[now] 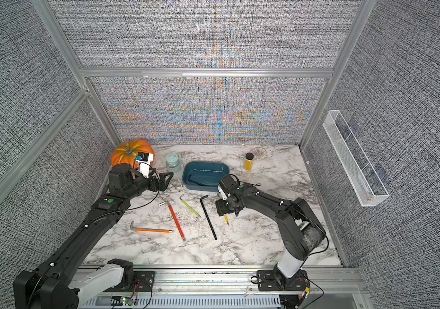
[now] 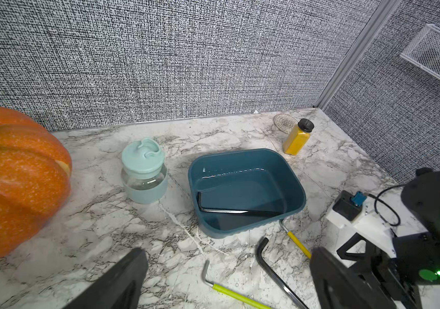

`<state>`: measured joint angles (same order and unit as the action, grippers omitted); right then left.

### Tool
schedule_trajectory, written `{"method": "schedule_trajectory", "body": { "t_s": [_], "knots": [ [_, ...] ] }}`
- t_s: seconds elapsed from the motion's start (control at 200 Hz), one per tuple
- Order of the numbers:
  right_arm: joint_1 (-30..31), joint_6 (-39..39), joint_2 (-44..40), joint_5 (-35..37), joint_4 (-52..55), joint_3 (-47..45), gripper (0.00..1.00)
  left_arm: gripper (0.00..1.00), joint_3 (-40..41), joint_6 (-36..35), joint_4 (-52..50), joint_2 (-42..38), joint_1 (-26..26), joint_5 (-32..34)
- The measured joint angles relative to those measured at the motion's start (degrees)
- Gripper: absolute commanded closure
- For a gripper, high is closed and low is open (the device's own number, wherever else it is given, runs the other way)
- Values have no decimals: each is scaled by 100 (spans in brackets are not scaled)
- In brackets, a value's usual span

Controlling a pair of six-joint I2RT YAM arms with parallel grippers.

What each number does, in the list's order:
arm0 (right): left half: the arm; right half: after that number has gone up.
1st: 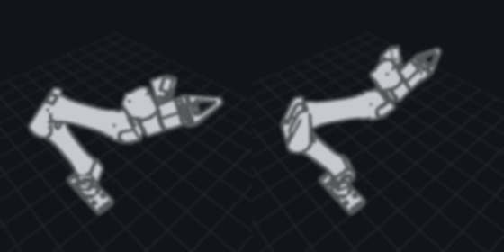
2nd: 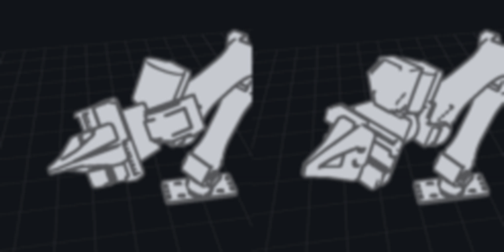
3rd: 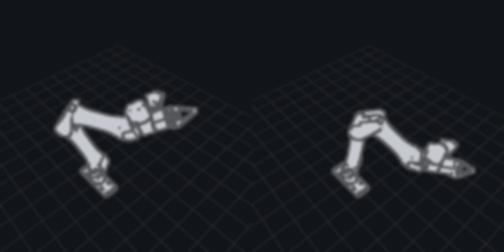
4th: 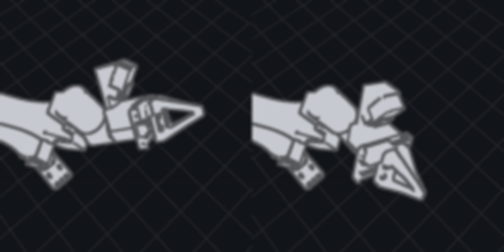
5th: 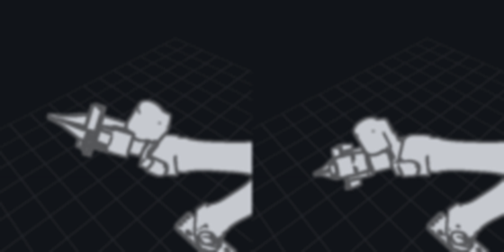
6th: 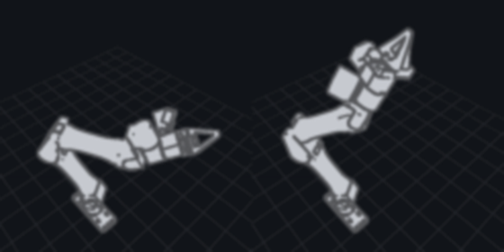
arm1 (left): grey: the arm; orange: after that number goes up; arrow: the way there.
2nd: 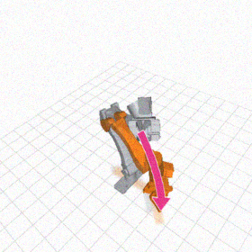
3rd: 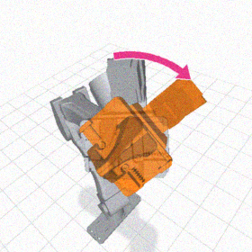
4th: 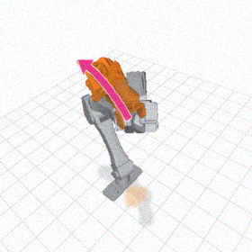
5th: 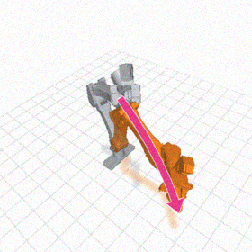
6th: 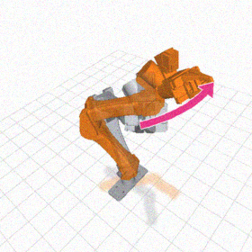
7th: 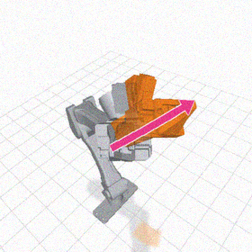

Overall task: Put the hex key on the desktop into the storage box
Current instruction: Pick up the Allen key from the center of the board.

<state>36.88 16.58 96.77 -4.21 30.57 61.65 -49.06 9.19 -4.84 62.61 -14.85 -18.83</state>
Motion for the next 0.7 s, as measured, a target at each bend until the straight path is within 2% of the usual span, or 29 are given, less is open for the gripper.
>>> {"method": "schedule_trajectory", "body": {
  "t_s": [0.41,0.701],
  "knots": [
    [212,168,695,442,-42,275,52,0,-31,-63,-22,20,-4,87],
    [229,210,780,540,-118,275,73,0,-26,-85,-26,-17,-4,92]
  ]
}}
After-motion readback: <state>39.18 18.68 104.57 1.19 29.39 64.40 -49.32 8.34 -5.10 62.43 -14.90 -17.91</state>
